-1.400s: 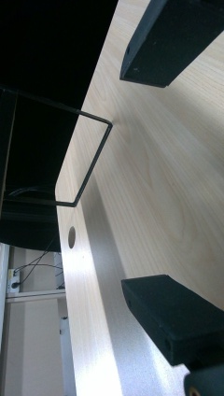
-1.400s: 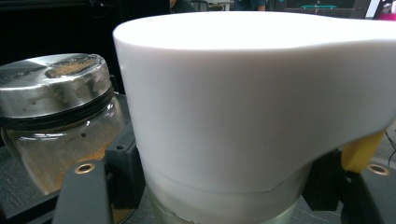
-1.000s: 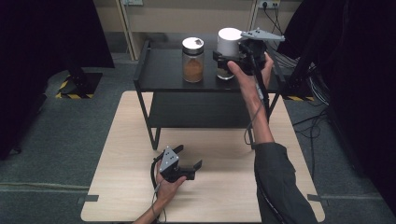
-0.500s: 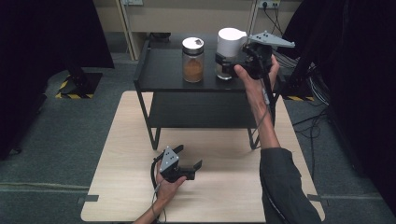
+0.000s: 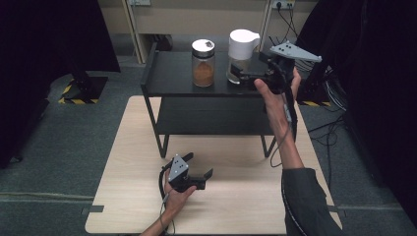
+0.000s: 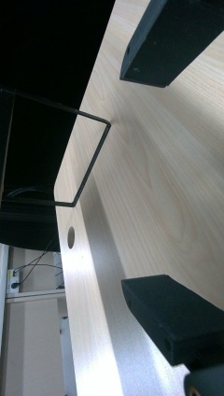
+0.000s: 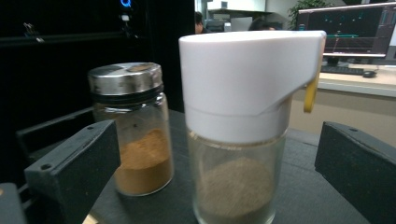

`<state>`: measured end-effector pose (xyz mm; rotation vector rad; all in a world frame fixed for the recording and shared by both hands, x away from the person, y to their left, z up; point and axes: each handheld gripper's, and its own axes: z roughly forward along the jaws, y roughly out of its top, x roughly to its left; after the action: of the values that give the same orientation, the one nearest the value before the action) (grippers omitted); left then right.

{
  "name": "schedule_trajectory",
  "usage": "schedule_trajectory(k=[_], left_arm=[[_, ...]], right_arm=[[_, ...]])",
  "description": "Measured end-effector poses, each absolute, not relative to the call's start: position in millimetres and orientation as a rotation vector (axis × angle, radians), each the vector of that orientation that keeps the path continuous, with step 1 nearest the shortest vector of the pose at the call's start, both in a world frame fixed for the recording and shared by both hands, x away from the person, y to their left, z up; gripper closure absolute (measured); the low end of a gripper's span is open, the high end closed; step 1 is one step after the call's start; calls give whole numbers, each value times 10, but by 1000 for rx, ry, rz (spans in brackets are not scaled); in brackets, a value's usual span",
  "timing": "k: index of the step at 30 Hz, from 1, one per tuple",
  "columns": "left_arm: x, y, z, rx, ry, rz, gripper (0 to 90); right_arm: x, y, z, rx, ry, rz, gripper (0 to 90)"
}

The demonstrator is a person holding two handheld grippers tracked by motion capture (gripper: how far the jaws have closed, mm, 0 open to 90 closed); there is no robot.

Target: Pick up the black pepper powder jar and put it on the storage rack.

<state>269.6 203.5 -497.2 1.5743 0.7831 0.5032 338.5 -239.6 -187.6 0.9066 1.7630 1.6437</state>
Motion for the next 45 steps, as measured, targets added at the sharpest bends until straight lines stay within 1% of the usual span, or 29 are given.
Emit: schedule_trajectory(k=[8, 27, 45], left_arm=[[2697, 2035, -4975, 1571, 785, 501, 17], [2697, 2035, -4975, 1572, 785, 501, 17], [2694, 2031, -4975, 1572, 785, 504, 18]], right_arm=[[3235, -2492, -2007, 870, 1772, 1676, 4], [2978, -2674, -2495, 802, 1788, 1751, 4], [2802, -2781, -3048, 793, 1829, 1760, 4]])
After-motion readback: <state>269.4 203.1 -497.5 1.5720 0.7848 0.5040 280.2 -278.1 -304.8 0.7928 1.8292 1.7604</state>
